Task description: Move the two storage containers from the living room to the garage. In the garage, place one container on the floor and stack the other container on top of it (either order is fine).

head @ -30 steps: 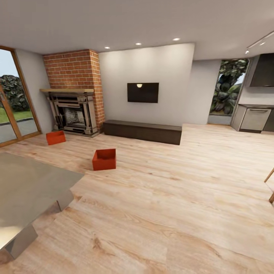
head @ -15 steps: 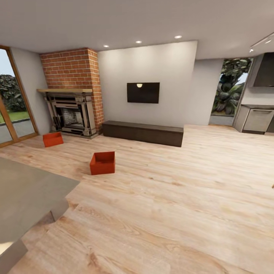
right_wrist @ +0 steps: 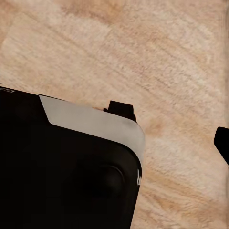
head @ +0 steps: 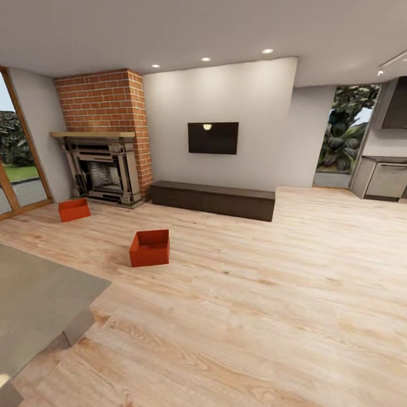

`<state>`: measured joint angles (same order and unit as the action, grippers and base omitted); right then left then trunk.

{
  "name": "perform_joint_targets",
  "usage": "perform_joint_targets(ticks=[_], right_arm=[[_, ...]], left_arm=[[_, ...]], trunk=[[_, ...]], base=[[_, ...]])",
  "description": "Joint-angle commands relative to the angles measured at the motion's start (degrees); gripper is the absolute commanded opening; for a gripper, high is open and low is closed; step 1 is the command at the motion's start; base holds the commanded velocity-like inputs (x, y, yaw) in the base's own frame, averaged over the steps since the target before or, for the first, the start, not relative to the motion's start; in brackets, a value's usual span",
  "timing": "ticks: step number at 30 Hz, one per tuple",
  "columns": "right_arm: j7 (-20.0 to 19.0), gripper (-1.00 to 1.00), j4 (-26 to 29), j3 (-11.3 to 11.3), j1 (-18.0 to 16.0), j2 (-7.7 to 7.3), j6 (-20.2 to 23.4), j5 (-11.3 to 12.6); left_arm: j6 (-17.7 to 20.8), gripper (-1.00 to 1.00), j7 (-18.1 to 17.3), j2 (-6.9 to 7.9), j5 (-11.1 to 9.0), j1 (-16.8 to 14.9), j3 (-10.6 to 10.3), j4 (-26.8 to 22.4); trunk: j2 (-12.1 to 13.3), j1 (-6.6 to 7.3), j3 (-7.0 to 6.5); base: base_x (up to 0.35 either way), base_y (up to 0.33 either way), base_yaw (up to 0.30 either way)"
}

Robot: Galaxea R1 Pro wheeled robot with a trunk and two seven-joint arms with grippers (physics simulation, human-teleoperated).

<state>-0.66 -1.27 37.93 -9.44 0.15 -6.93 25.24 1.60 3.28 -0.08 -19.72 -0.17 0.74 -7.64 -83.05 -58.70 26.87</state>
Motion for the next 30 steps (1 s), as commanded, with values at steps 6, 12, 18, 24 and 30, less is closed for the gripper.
perform_joint_targets(ticks=[6,12,18,24,30], right_arm=[[-0.1,1.00,-0.1,0.5,-0.1,0.02,-0.3,0.5],[-0.1,1.00,-0.1,0.5,-0.1,-0.01,-0.4,0.5],[-0.1,1.00,-0.1,0.5,-0.1,0.02,-0.6,0.4],[-0.1,1.00,-0.1,0.6,-0.1,0.02,-0.5,0.4],[-0.1,1.00,-0.1,0.6,-0.1,0.02,-0.4,0.4]], left_arm=[[0.2,1.00,0.2,-0.01,-0.2,0.0,0.1,-0.1],[0.2,1.00,0.2,-0.01,-0.2,0.0,0.1,-0.1],[0.2,1.00,0.2,-0.01,-0.2,0.0,0.1,-0.1],[0.2,1.00,0.2,-0.01,-0.2,0.0,0.1,-0.1],[0.2,1.00,0.2,-0.01,-0.2,0.0,0.1,-0.1]], trunk=[[0.0,-0.03,0.06],[0.0,-0.03,0.06],[0.0,-0.03,0.06],[0.0,-0.03,0.06],[0.0,-0.03,0.06]], base=[[0.321,0.000,0.000],[0.321,0.000,0.000],[0.321,0.000,0.000],[0.321,0.000,0.000],[0.321,0.000,0.000]])
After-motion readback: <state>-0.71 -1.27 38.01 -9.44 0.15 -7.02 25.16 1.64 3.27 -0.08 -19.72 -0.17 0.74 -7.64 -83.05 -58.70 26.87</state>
